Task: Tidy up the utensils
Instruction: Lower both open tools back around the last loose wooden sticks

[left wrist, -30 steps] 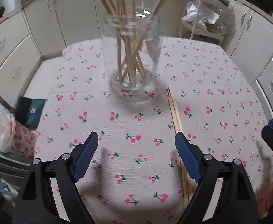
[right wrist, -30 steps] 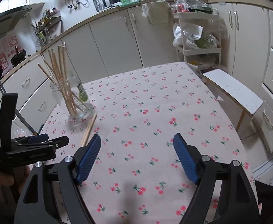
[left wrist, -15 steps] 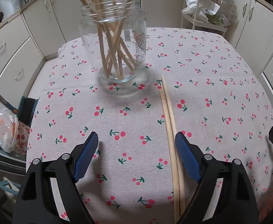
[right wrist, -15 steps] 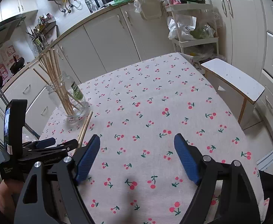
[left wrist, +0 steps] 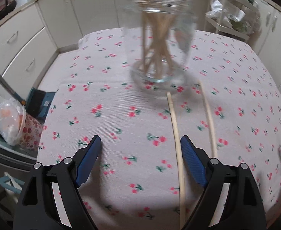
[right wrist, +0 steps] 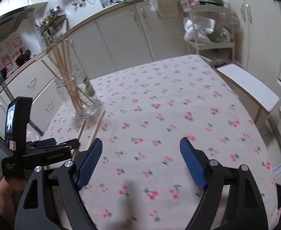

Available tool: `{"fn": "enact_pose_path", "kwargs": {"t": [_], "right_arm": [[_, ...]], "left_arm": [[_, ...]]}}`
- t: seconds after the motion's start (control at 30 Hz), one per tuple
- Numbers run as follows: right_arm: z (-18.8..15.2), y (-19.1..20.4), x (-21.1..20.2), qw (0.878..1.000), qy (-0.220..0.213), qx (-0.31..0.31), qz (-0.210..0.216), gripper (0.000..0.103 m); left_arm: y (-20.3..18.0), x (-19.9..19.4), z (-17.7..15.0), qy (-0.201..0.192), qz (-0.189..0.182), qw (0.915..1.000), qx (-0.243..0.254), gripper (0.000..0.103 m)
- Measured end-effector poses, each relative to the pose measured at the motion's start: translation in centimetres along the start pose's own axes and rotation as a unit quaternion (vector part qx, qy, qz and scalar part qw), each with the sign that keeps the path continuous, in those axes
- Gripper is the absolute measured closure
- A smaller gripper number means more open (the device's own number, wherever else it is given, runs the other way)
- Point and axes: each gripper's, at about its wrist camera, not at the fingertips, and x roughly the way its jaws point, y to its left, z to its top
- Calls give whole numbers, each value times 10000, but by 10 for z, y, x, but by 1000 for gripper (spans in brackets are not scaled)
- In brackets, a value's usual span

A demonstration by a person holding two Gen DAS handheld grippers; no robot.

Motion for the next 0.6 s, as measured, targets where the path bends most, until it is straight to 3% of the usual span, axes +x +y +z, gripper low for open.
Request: {"fn": "enact_pose_path", "kwargs": {"t": [0.1, 0.17, 0.27, 0.4, 0.5, 0.57, 0.6], "right_arm": [[10, 20, 22, 9995, 115, -290, -14, 24], [18, 36, 45, 9983, 376, -437, 114, 39], [25, 59, 75, 9953, 674, -692, 101, 52], [28, 82, 107, 9897, 1019, -1008, -2, 56], [24, 90, 109, 9834, 997, -1487, -294, 67], [23, 87, 105, 9811, 1044, -1606, -286, 85], [21, 83, 100, 9785, 1065, -1736, -307, 89]], "left_arm": [[13, 1, 1, -19, 96, 9999, -86, 22], [22, 1, 0, 0, 89, 9998, -182, 22], [33, 0, -4, -11, 93, 9997, -206, 22], [42, -2, -4, -8, -3, 9996, -272, 22], [45, -2, -2, -16, -88, 9994, -332, 22], [46, -2, 1, -39, -159, 9992, -353, 22], [45, -2, 3, -56, -189, 9992, -342, 22]]}}
